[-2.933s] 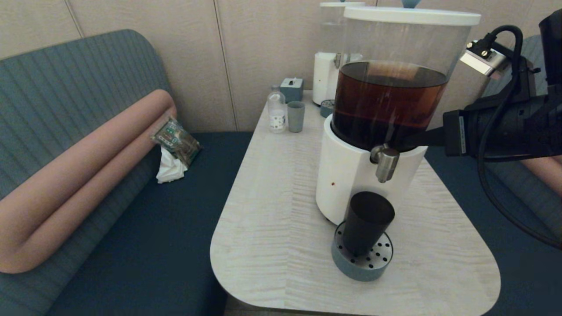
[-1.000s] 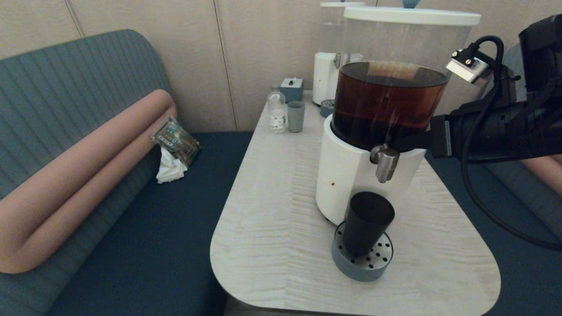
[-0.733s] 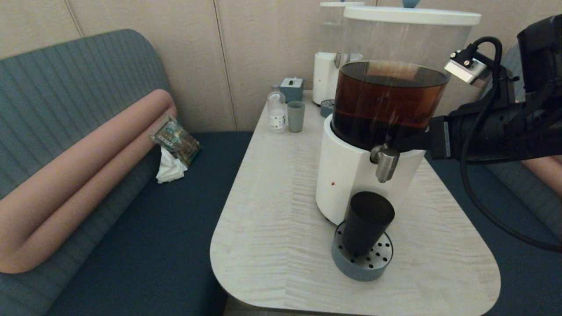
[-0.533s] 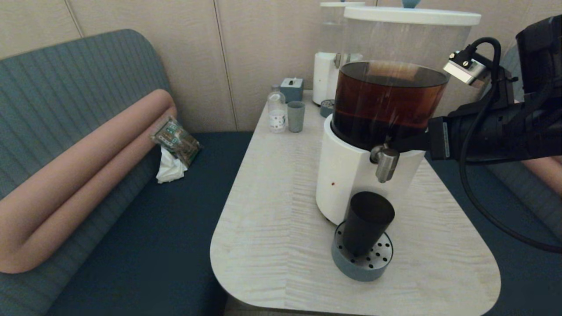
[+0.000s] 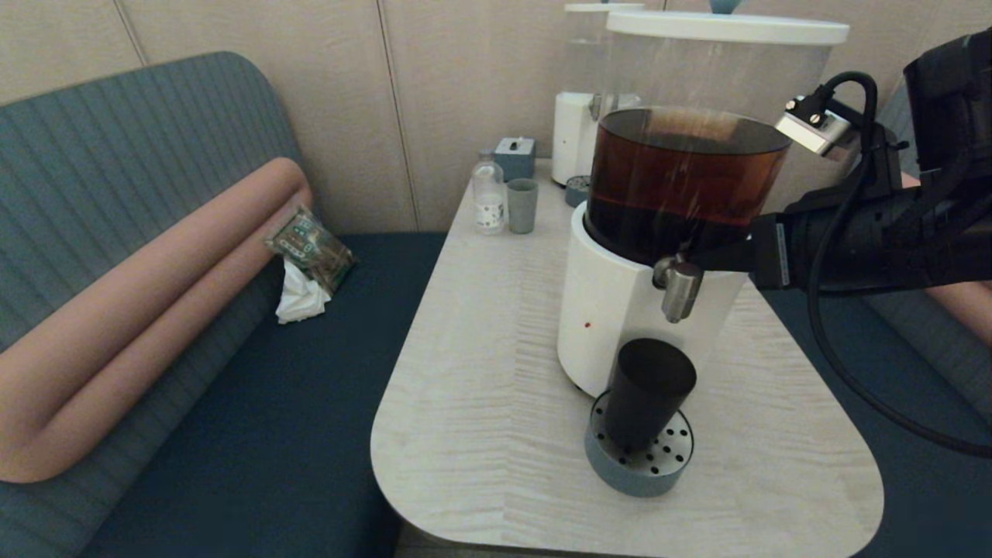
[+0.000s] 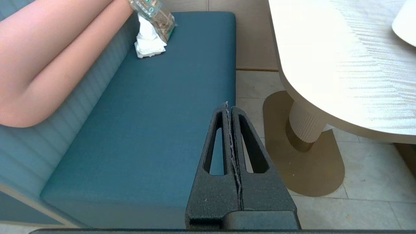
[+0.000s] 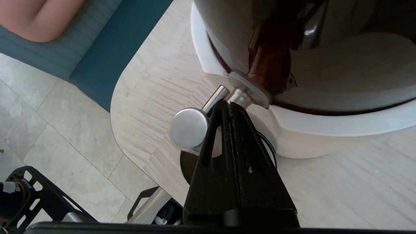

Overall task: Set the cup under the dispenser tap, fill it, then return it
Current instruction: Turn on the faucet

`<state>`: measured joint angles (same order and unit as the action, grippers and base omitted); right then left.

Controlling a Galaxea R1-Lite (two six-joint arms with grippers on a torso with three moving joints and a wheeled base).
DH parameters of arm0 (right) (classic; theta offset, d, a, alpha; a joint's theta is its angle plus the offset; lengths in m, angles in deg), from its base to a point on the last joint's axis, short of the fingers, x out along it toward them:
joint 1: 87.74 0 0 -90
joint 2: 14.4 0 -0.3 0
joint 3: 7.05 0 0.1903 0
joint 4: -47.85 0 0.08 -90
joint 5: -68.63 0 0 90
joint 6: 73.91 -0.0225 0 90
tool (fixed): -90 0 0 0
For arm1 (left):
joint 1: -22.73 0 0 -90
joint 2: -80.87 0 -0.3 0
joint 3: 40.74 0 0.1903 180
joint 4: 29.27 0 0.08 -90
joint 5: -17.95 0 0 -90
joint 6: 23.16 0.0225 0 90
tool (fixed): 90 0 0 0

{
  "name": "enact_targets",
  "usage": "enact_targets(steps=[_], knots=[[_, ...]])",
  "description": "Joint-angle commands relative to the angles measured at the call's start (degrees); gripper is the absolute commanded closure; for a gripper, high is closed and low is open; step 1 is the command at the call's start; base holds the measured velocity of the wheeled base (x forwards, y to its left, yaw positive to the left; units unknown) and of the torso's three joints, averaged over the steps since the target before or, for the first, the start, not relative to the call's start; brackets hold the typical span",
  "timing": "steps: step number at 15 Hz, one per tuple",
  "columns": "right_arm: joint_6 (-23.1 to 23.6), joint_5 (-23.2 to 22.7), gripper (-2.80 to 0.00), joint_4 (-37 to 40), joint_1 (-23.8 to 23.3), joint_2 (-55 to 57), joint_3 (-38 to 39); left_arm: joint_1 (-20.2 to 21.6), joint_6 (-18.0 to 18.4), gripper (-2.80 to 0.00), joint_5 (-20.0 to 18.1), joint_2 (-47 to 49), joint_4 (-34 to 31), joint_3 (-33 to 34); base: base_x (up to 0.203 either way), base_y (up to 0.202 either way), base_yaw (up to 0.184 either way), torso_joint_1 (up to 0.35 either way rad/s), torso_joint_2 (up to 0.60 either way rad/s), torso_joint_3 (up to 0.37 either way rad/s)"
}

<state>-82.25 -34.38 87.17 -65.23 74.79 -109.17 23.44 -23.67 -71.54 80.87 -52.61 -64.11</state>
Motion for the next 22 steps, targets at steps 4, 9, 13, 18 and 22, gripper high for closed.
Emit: enact_targets(steps=[4,9,13,18,22], knots=[[2.56,0.04,0.0,0.13,0.51,-0.86,0.84,0.03,-0.02,0.0,0.02,0.09,0.04,0.09,0.0,0.0,0.0,0.0,0.0,0.0],[4.55,0.24,0.0,0.04,0.86,-1.03,1.83,0.0,-0.02,0.0,0.02,0.09,0.06,0.09,0.0,0.0,0.0,0.0,0.0,0.0],[7.47,0.35,0.0,-0.05,0.77,-0.94,2.2,0.03,-0.02,0.0,0.02,0.09,-0.02,0.09,0.0,0.0,0.0,0.0,0.0,0.0],[10.93,2.86,0.0,-3.53,-0.28,-1.38,3.27,0.0,-0.02,0.0,0.02,0.09,0.01,0.09,0.0,0.0,0.0,0.0,0.0,0.0],[12.12,2.99,0.0,-4.0,-0.46,-1.65,3.34,0.03,-0.02,0.0,0.02,0.09,0.04,0.09,0.0,0.0,0.0,0.0,0.0,0.0]])
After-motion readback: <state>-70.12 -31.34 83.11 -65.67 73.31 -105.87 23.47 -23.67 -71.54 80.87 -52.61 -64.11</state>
